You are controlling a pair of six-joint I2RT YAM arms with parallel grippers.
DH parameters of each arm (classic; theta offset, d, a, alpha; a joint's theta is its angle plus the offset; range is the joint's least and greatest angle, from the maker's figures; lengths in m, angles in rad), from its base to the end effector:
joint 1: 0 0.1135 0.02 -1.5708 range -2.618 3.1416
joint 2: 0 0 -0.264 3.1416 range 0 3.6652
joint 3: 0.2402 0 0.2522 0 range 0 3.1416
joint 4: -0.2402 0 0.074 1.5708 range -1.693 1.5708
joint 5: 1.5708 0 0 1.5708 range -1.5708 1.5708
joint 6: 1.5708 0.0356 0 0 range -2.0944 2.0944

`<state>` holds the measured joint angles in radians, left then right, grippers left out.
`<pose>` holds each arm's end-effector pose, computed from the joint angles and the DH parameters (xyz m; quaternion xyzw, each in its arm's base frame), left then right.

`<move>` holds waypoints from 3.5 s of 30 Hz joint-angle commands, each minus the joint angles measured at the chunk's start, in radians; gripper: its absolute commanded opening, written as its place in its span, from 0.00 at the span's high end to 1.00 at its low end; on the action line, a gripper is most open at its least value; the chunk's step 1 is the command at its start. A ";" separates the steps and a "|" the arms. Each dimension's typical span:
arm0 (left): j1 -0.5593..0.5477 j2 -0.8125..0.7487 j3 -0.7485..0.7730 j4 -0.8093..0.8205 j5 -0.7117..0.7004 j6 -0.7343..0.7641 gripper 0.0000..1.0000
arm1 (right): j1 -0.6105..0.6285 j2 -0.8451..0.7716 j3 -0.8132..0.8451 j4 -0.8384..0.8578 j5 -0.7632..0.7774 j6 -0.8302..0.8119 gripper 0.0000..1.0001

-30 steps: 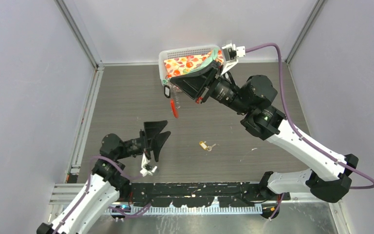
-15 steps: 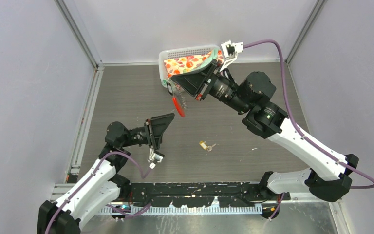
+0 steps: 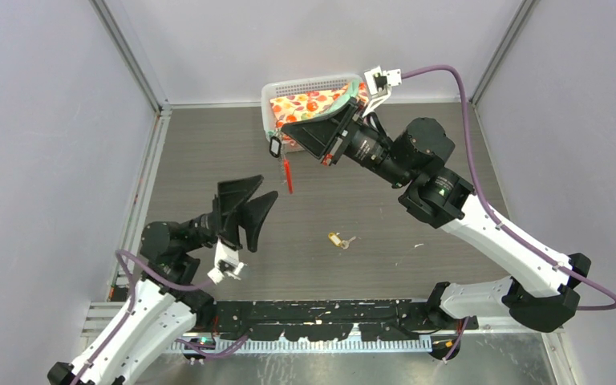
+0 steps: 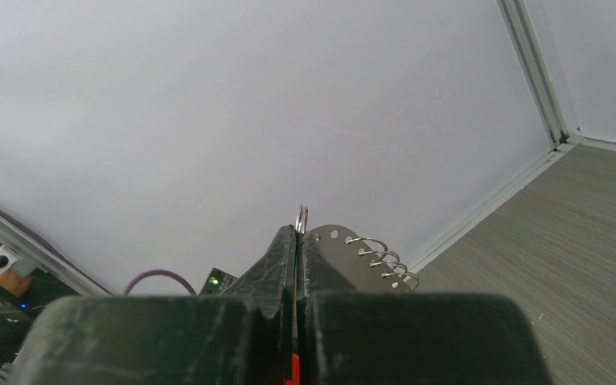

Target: Put the keys on the keyring

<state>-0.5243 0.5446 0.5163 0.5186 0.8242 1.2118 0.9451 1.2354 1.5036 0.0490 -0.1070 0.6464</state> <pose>0.0972 -0.0864 0.3495 0.5816 0.0425 0.0709 0.8092 0.1476 0.2108 0.5197 -0.1300 0.5728 0.5997 0.5435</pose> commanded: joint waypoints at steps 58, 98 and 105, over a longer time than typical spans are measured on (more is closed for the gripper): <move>-0.028 0.307 0.705 -0.482 -0.221 -1.737 1.00 | -0.079 -0.146 -0.135 0.158 -0.311 -0.163 0.11; -0.027 0.015 0.488 -0.897 -0.368 -0.734 0.00 | -0.078 0.232 0.411 -1.288 -0.222 -0.629 0.99; -0.028 0.212 0.634 -1.265 0.105 -0.477 0.08 | 0.109 0.413 0.569 -1.430 -0.113 -0.667 0.99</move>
<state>-0.5541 0.6197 1.0561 -0.5037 0.6636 0.5312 0.9844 1.6207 1.9686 -1.2823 -0.2737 0.0330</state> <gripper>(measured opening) 0.951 0.055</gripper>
